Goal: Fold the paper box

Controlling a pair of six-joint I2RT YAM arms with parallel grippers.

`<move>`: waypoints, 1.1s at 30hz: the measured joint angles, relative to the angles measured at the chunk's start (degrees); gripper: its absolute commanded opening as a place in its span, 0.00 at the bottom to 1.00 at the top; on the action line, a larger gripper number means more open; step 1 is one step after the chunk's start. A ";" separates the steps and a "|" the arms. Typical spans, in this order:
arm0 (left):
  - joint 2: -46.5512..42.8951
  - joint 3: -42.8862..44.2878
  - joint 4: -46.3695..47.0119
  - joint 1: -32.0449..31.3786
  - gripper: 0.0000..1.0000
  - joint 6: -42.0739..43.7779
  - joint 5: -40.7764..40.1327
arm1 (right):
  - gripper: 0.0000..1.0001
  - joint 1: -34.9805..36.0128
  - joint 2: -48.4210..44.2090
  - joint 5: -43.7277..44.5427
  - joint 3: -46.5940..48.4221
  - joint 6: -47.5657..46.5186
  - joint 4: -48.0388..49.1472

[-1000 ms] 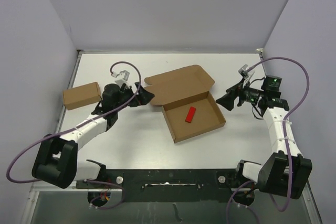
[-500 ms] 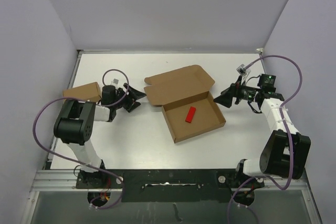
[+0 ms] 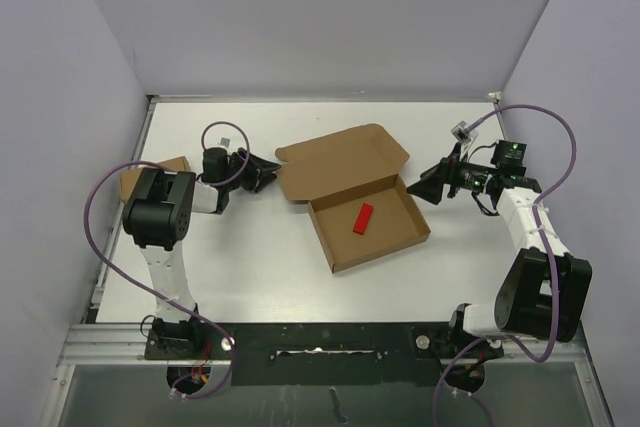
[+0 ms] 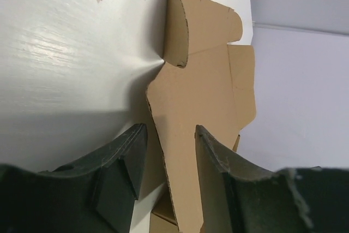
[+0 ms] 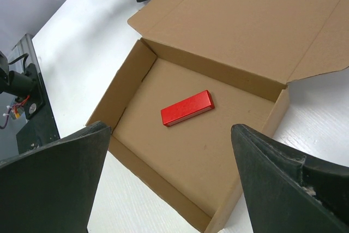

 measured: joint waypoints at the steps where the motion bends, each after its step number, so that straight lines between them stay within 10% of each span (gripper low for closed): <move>1: 0.48 0.48 -0.26 0.00 0.38 0.00 -0.07 | 0.98 -0.02 0.00 0.00 0.02 0.00 0.02; 18: 2.75 4.11 -2.86 0.00 0.01 2.08 0.94 | 0.97 -0.31 0.00 0.07 0.00 -0.15 -0.02; 33: -0.74 1.18 0.96 0.00 0.00 12.00 3.61 | 0.95 -0.42 -0.37 0.83 0.00 -1.49 -0.04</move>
